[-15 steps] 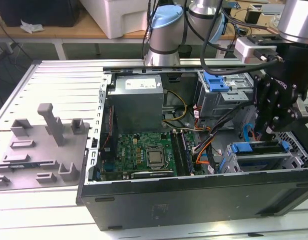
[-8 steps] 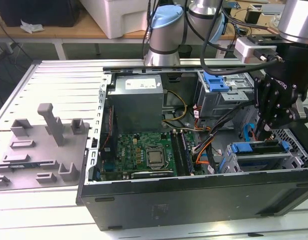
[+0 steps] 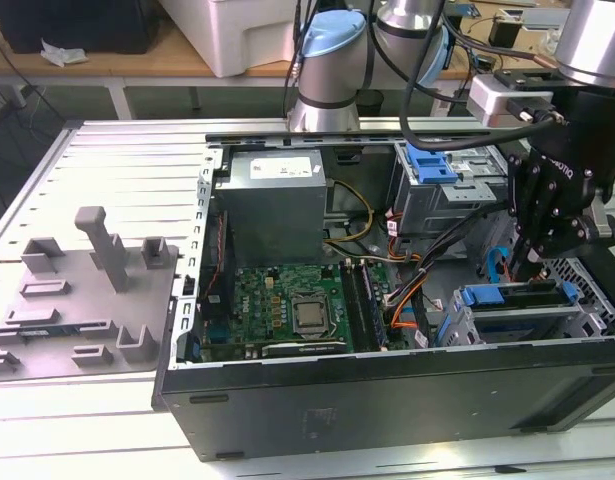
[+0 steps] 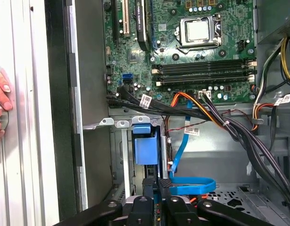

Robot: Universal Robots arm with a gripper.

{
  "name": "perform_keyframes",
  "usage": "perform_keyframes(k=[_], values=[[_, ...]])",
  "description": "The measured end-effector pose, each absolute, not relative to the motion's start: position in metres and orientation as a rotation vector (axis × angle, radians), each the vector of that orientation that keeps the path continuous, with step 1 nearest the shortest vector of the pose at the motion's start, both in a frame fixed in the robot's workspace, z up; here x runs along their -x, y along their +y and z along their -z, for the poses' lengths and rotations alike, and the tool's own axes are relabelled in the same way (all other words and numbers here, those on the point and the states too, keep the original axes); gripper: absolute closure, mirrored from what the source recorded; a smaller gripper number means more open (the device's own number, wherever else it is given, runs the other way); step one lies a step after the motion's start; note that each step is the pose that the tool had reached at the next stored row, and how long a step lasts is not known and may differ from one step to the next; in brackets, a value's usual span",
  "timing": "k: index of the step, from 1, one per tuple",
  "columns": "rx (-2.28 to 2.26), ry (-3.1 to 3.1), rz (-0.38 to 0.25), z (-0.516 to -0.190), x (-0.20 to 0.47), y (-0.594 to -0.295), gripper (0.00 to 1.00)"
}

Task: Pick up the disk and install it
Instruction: 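Insert the second disk wire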

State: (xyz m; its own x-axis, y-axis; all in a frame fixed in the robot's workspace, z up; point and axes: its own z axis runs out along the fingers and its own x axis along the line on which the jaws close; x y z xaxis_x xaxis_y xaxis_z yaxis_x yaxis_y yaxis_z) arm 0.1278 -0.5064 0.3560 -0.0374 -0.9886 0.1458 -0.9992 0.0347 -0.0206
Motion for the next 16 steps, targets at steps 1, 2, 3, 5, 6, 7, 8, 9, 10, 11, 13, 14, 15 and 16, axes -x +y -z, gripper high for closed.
perform_keyframes(k=[1, 2, 3, 5, 6, 7, 8, 9, 10, 11, 13, 14, 15, 16], values=[[-2.114, -2.192, -0.178, -0.3566, -0.1284, -0.5065, 0.84], [-2.114, -2.192, -0.178, -0.3572, -0.1293, -0.5065, 0.84], [-2.114, -2.192, -0.178, -0.3576, -0.1305, -0.5064, 0.84], [-2.114, -2.192, -0.178, -0.3577, -0.1334, -0.5065, 0.84], [-2.114, -2.192, -0.178, -0.3577, -0.1342, -0.5066, 0.84], [-2.114, -2.192, -0.178, -0.3577, -0.1344, -0.5067, 0.84], [-2.114, -2.192, -0.178, -0.3577, -0.1344, -0.5067, 0.84], [-2.114, -2.192, -0.178, -0.3577, -0.1344, -0.5068, 0.84], [-2.114, -2.192, -0.178, -0.3578, -0.1344, -0.5068, 0.84], [-2.114, -2.192, -0.178, -0.3577, -0.1344, -0.5068, 0.84], [-2.114, -2.192, -0.178, -0.3578, -0.1344, -0.5068, 0.84], [-2.114, -2.192, -0.178, -0.3577, -0.1344, -0.5068, 0.84], [-2.115, -2.191, -0.178, -0.3577, -0.1343, -0.5069, 0.84], [-2.119, -2.188, -0.178, -0.3578, -0.1336, -0.5069, 0.84]])
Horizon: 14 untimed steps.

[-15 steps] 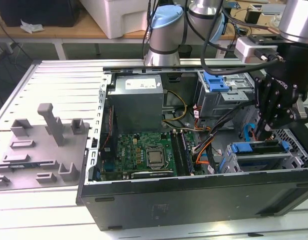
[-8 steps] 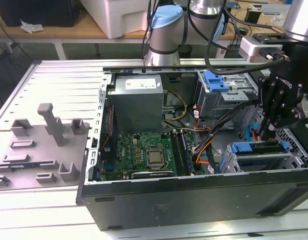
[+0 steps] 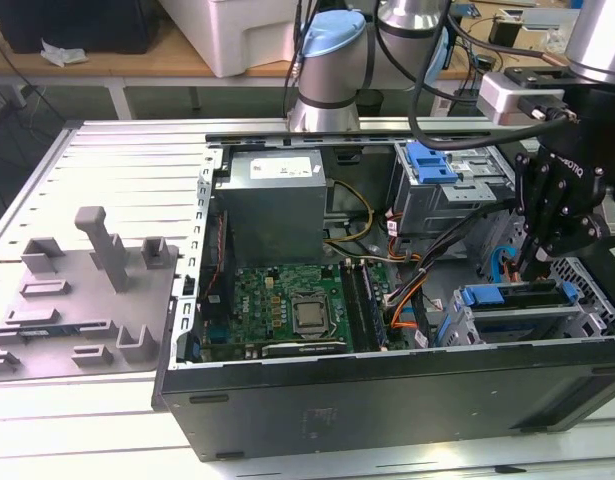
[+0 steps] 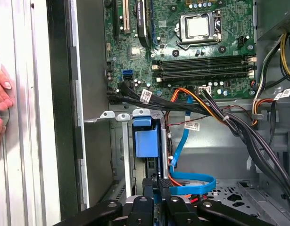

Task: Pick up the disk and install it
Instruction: 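Insert the second disk wire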

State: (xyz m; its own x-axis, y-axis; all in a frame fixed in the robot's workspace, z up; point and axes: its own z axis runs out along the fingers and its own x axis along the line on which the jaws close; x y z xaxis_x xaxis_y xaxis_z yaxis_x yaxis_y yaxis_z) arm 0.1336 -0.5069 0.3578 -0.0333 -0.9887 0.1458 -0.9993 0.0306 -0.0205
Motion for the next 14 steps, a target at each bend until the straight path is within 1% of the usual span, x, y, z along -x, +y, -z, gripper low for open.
perform_keyframes(k=[14], values=[[-2.203, -2.109, -0.183, -0.3573, -0.1307, -0.5078, 0.84]])
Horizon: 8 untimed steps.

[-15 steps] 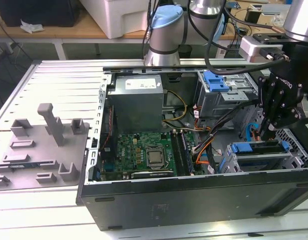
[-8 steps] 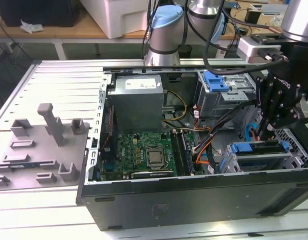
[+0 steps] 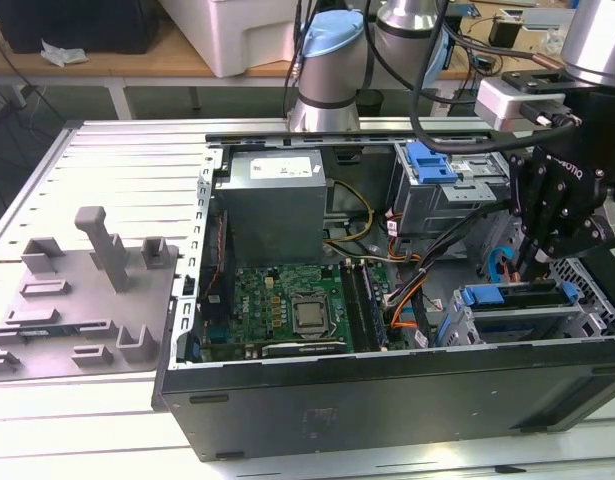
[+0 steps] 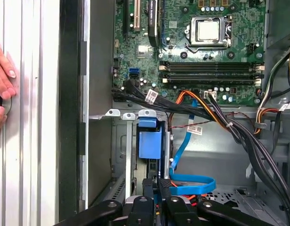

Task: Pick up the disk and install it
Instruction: 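Insert the second disk wire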

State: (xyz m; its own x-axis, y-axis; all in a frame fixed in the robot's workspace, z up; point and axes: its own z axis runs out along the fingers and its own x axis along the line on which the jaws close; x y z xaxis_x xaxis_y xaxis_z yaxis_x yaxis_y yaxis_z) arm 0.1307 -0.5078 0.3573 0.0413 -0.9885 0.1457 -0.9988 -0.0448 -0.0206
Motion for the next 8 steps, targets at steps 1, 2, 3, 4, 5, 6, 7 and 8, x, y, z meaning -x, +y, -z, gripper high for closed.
perform_keyframes(k=[1, 2, 3, 4, 5, 6, 7, 8], values=[[-2.203, -2.109, -0.183, -0.3574, -0.1307, -0.5078, 0.84], [-2.203, -2.109, -0.183, -0.3573, -0.1307, -0.5079, 0.84], [-2.203, -2.109, -0.183, -0.3573, -0.1307, -0.5079, 0.84], [-2.203, -2.110, -0.183, -0.3574, -0.1307, -0.5079, 0.84], [-2.204, -2.110, -0.181, -0.3574, -0.1307, -0.5080, 0.84], [-2.205, -2.111, -0.180, -0.3573, -0.1307, -0.5081, 0.84], [-2.206, -2.113, -0.177, -0.3572, -0.1307, -0.5086, 0.84], [-2.207, -2.113, -0.176, -0.3573, -0.1307, -0.5092, 0.84]])
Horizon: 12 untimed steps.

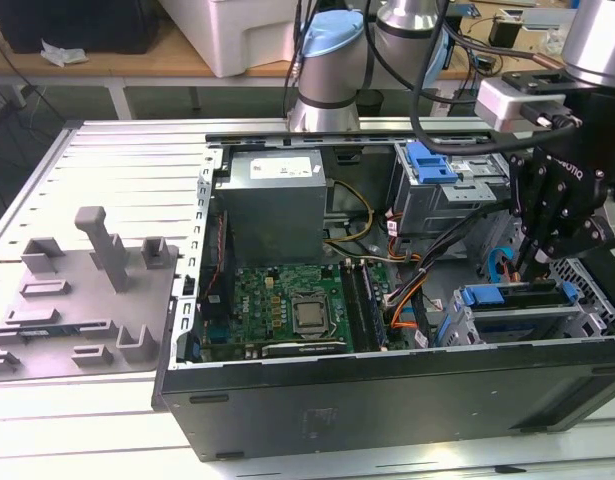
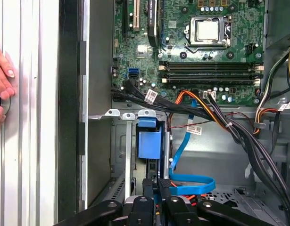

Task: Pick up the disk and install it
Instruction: 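Insert the second disk wire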

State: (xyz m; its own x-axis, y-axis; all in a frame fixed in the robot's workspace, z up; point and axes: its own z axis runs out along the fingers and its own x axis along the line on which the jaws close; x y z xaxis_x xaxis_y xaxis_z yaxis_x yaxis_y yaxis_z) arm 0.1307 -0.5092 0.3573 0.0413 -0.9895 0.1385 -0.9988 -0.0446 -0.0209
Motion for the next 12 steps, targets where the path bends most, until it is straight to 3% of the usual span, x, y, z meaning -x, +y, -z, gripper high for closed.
perform_keyframes(k=[12], values=[[-2.209, -2.116, -0.174, -0.3529, -0.1304, -0.5110, 0.84]])
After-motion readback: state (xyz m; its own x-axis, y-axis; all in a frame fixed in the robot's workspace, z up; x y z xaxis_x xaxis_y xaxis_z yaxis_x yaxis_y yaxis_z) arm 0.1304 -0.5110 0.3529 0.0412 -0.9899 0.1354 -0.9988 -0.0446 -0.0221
